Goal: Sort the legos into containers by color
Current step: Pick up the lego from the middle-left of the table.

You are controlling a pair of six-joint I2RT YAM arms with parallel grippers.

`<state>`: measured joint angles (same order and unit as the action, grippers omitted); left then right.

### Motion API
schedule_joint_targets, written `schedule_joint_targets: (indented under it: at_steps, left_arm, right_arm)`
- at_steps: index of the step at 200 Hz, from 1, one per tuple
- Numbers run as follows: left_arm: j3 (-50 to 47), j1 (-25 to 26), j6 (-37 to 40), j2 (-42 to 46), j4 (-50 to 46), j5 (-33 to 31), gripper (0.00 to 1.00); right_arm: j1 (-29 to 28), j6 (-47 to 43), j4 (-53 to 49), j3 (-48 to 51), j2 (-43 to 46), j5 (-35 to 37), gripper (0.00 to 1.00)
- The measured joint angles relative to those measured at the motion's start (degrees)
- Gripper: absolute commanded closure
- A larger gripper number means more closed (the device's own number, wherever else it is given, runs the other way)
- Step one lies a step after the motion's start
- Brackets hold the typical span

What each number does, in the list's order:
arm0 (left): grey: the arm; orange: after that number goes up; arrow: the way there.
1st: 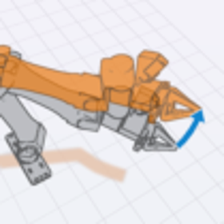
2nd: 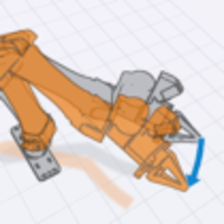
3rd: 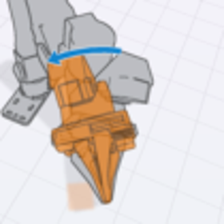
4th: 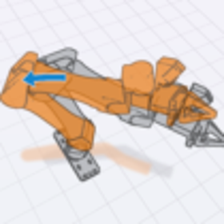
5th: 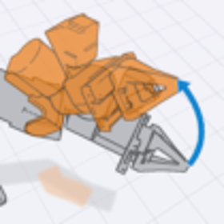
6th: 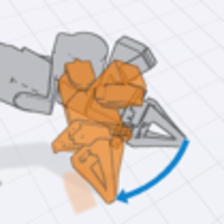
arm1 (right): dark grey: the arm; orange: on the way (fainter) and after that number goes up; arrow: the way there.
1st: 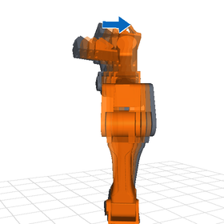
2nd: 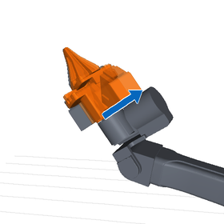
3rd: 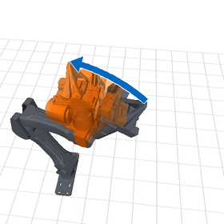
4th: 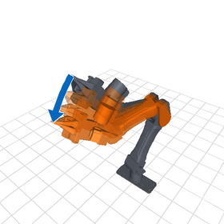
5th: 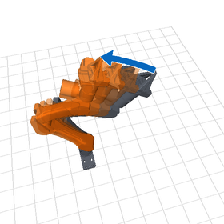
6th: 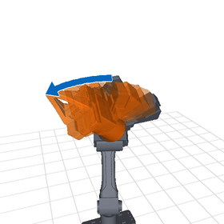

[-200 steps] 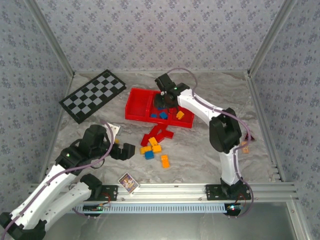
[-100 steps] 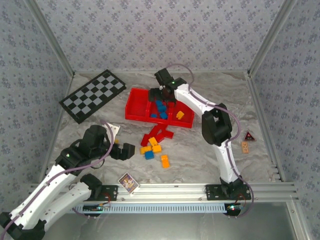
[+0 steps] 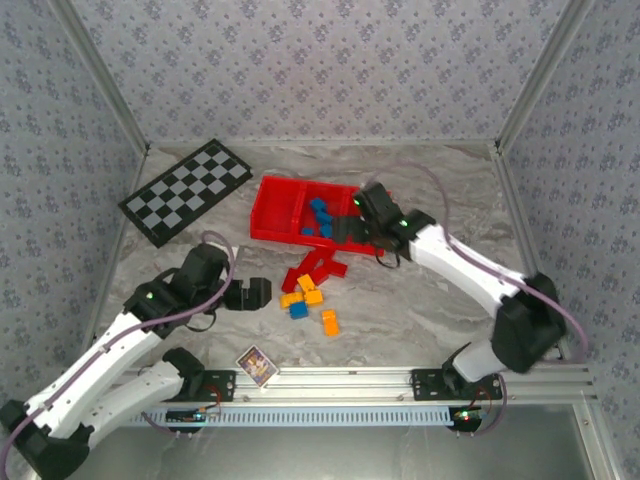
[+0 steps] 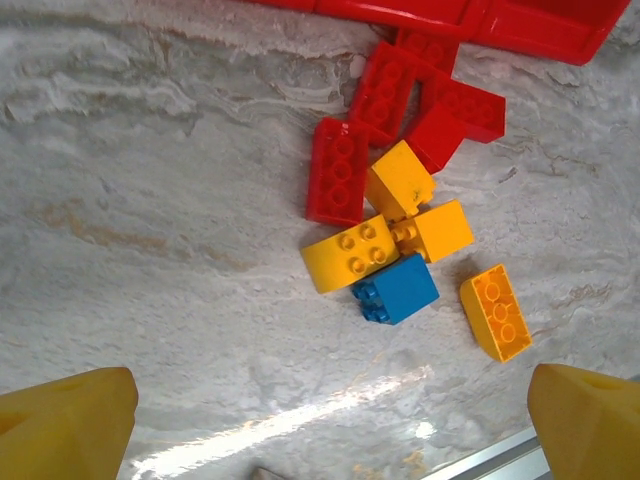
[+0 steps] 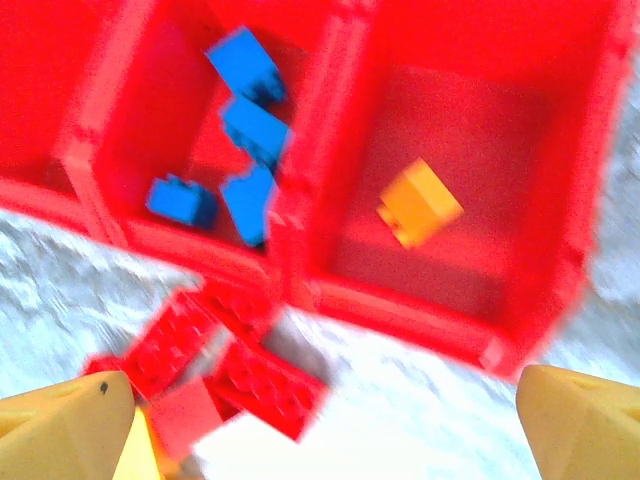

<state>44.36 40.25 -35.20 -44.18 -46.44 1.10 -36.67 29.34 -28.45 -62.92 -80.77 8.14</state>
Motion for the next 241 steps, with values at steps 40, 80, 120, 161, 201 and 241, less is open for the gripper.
schedule_joint_targets:
  at_steps: [40,80,120,161,201,241]
  left_arm:
    - [-0.9,13.8,-12.9,-7.2,2.4,-7.4,0.00]
    - [1.7,24.9,-23.6,-21.7,3.8,-12.8,0.01]
    - [9.3,26.6,-28.1,-36.1,7.3,-13.4,0.07]
    - [21.4,28.4,-28.4,-50.8,6.8,-12.5,0.08]
    - [24.5,31.0,-33.2,-58.2,6.5,-12.3,0.13]
    - [24.5,32.2,-38.3,-61.6,6.4,-13.1,0.19]
  right_arm:
    - [0.6,2.4,-2.5,14.7,14.2,0.2,0.00]
    - [5.7,3.0,-7.9,22.9,33.7,0.7,0.00]
    - [13.4,2.5,-10.9,27.2,47.0,0.4,0.00]
    - [16.4,1.6,-11.2,29.0,52.4,-1.9,0.00]
    - [16.8,1.0,-11.2,29.3,52.2,-4.6,0.00]
    - [16.8,0.9,-11.2,29.3,52.2,-6.3,0.00]
